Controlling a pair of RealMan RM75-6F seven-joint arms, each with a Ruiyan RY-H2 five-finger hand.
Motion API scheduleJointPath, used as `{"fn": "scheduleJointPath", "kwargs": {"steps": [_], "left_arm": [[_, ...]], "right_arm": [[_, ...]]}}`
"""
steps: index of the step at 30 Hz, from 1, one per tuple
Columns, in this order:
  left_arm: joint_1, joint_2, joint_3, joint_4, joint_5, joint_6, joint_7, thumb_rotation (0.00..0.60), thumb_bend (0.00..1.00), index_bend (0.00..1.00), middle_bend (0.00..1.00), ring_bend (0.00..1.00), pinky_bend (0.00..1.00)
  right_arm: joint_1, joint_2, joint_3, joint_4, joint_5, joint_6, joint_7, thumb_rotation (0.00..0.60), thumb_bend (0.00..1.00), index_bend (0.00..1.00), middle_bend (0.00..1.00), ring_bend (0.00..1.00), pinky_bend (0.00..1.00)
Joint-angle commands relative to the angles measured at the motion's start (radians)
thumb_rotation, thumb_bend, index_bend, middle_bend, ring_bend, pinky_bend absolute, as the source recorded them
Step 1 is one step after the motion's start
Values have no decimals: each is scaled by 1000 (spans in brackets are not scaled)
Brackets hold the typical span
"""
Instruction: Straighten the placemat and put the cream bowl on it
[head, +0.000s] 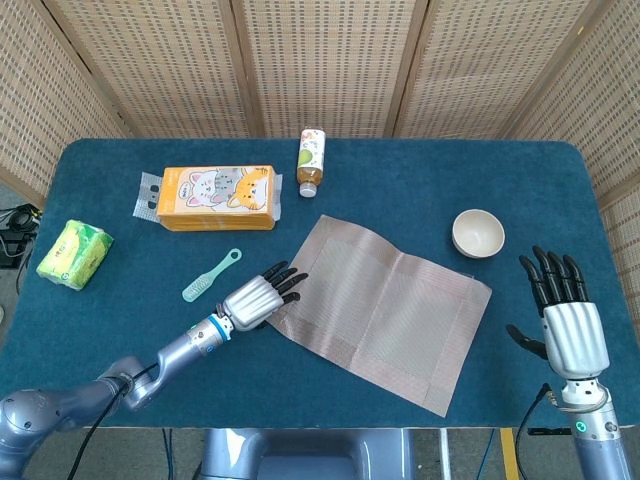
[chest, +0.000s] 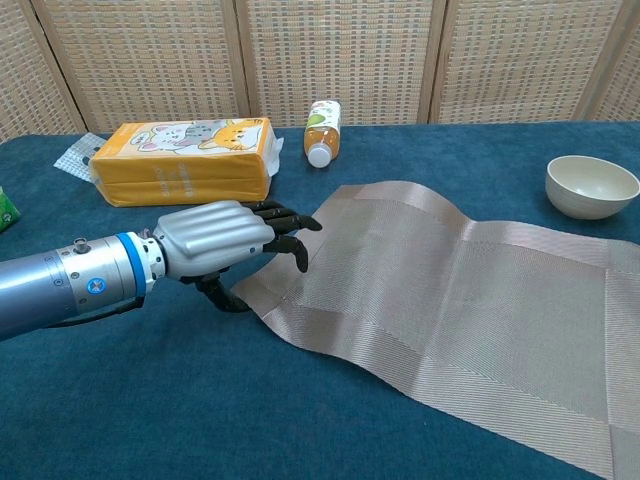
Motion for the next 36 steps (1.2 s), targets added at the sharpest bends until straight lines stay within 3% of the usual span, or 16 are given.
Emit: {"fn": "scheduleJointPath", "kwargs": {"steps": [1,6,14,25,36], "left_arm": [[0,-11,-5,6,-10,1,16,600,506,375,0,0,0],[0,-24,-9,11,-19,8,29,600,541,478,0,0,0],[10,-30,-14,6,-26,48,39,600,568,751,0,0,0],[66,50,-2,-115,-25,136,144,600,580,783,0,0,0],[179,273,66,-498,-79,142,470,600,580,789,0,0,0]], "right_arm": [[-2,1,0,-2,-5,1,0,600,0,0,0,0,0],[-5,3,2,-6,-12,3,3,600,0,0,0,0,0],[-10,8,6,-11,-22,10,10,600,0,3,0,0,0],[-16,15,12,-14,-24,13,18,600,0,11,0,0,0],[-24,24,11,-29,-47,29,25,600,0,14,0,0,0]]}}
